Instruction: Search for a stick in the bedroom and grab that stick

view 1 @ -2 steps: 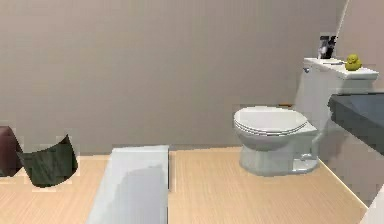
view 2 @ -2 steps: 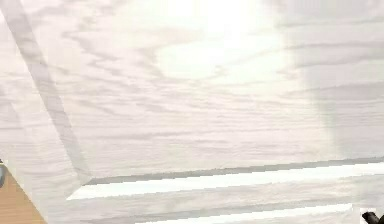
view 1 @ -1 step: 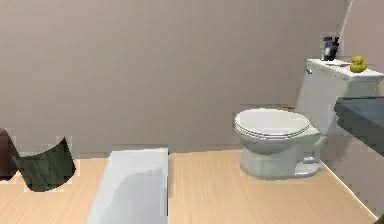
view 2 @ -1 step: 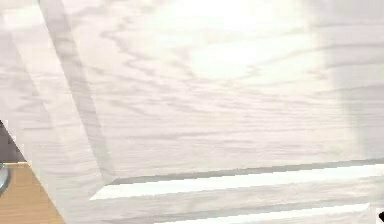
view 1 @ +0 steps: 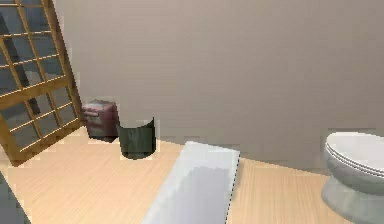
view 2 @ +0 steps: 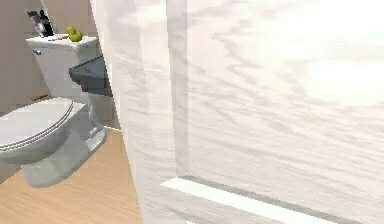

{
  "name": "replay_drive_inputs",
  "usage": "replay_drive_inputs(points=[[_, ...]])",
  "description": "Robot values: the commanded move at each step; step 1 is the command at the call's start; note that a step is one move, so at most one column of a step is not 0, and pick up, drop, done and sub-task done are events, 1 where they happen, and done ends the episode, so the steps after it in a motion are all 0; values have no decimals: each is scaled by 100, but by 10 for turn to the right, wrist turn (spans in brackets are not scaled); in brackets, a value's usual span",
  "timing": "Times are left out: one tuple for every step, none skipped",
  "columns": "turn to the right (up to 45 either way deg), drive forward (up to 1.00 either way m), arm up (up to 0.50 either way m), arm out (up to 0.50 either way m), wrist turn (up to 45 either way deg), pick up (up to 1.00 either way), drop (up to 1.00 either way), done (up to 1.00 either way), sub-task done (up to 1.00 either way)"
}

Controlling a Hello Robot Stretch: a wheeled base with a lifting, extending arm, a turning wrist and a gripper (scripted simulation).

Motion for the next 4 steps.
replay_drive_inputs(points=[[0, 40, 0, 0, 0, 0, 0, 0, 0], [-360, 0, 0, 0, 0, 0, 0, 0, 0], [0, 10, 0, 0, 0, 0, 0, 0, 0], [-210, 0, 0, 0, 0, 0, 0, 0, 0]])
